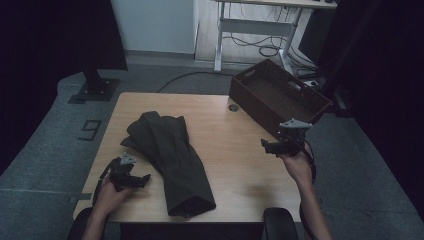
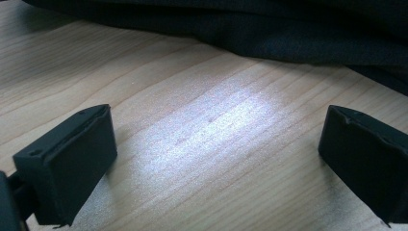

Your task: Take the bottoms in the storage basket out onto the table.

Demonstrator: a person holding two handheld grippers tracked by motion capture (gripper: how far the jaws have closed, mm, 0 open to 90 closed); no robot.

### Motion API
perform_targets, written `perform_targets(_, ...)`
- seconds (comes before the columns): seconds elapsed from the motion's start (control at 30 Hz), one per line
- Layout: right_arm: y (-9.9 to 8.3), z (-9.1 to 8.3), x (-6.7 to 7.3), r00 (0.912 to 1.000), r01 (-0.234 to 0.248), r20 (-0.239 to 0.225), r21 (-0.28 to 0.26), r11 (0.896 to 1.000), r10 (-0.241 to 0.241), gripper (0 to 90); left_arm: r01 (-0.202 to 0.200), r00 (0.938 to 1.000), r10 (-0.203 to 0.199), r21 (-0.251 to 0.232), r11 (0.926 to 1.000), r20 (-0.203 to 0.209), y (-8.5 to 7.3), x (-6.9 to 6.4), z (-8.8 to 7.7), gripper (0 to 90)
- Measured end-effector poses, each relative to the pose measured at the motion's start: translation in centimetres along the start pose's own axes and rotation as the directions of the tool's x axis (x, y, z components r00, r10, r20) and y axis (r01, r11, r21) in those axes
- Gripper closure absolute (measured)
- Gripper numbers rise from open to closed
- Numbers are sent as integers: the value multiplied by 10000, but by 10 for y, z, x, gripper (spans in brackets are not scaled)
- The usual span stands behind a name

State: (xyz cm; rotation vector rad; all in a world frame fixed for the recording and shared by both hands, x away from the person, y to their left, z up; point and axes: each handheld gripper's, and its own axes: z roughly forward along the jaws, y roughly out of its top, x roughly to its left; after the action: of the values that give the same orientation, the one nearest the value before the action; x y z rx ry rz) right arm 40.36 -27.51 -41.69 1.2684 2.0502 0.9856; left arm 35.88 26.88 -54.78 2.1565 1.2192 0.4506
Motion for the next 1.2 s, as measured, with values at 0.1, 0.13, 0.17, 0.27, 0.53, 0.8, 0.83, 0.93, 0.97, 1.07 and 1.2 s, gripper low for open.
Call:
perform_targets(0.1, -5, 0, 5, 9999, 64, -78, -14, 10000, -64, 0, 5, 10000, -5, -3, 10000, -1, 0, 0, 0, 0)
perform_targets(0.13, -7, 0, 7, 9999, 49, -103, -26, 10000, -50, 0, 3, 10000, -3, -5, 10000, 1, 0, 0, 0, 0)
perform_targets(0.17, -9, 0, 8, 9999, 42, -137, -36, 10000, -42, 0, 3, 10000, -3, -3, 10000, 0, 0, 0, 0, 0)
perform_targets(0.27, -14, 1, 11, 9998, 72, -184, -25, 10000, -73, 0, 9, 10000, -9, -6, 10000, -3, 0, 0, 0, 0)
perform_targets(0.53, -31, 10, 20, 9996, -13, -277, -151, 9999, 9, 0, 11, 10000, -11, 7, 10000, -2, 0, 0, 0, 0)
perform_targets(0.8, -48, 19, 27, 9988, -241, -418, -96, 9997, 237, 0, 7, 10000, -7, 14, 10000, 2, 0, 0, 0, 0)
perform_targets(0.83, -50, 20, 27, 9989, -229, -406, -62, 9997, 227, 0, 7, 10000, -7, 15, 10000, 1, 0, 0, 0, 0)
perform_targets(0.93, -57, 25, 29, 9988, -273, -410, 10, 9996, 273, 0, 7, 10000, -7, 14, 10000, 2, 0, 0, 0, 0)
perform_targets(0.97, -59, 26, 30, 9988, -269, -405, 26, 9996, 270, 0, 9, 10000, -9, 13, 10000, 2, 0, 0, 0, 0)
perform_targets(1.07, -66, 31, 32, 9984, -336, -440, 154, 9993, 343, 0, 30, 10000, -30, -4, 10000, 2, 0, 0, 0, 0)
perform_targets(1.2, -74, 37, 34, 9976, -422, -529, 284, 9987, 437, 0, 18, 10000, -18, 6, 10000, 1, 0, 0, 0, 0)
